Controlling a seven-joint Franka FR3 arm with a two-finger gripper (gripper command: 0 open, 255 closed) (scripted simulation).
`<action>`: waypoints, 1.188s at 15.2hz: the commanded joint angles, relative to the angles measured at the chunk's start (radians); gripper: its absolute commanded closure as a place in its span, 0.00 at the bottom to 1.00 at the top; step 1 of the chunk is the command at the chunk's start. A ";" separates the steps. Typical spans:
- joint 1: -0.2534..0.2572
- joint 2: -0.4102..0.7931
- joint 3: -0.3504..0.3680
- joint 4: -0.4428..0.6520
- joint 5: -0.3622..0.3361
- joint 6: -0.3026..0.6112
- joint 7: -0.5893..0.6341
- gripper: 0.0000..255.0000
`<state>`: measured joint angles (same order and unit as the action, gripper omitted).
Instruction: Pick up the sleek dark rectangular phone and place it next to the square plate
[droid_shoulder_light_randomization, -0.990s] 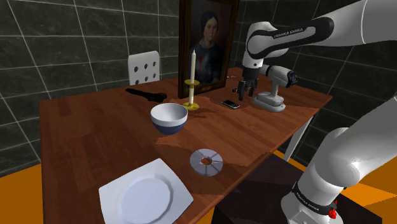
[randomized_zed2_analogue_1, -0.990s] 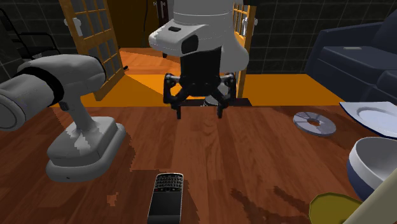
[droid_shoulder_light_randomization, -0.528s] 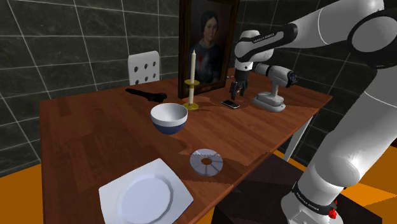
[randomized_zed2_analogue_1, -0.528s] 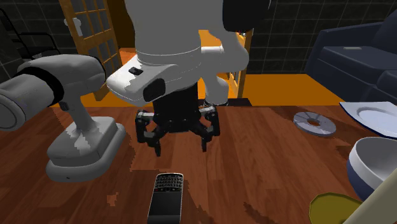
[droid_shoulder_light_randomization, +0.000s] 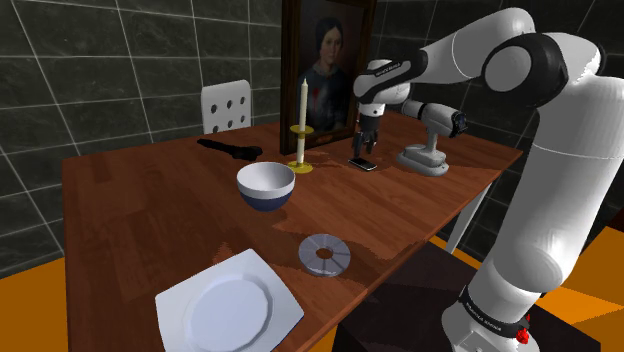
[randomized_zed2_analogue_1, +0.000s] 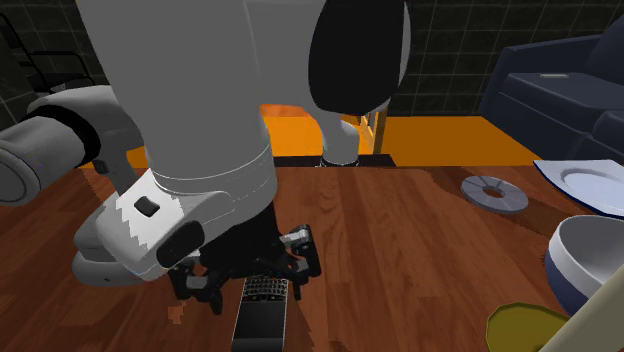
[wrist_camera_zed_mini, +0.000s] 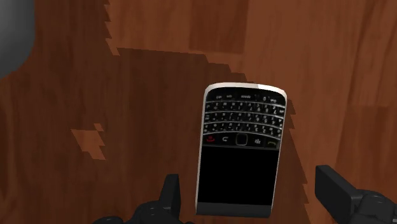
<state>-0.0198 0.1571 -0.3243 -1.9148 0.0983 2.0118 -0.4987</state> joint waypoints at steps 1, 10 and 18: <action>-0.002 0.012 0.001 -0.009 0.006 0.021 -0.007 0.00; -0.002 0.034 0.004 -0.046 0.017 0.078 -0.014 0.00; -0.002 0.035 0.003 -0.045 0.017 0.077 -0.015 1.00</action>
<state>-0.0224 0.1909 -0.3210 -1.9586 0.1151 2.0890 -0.5133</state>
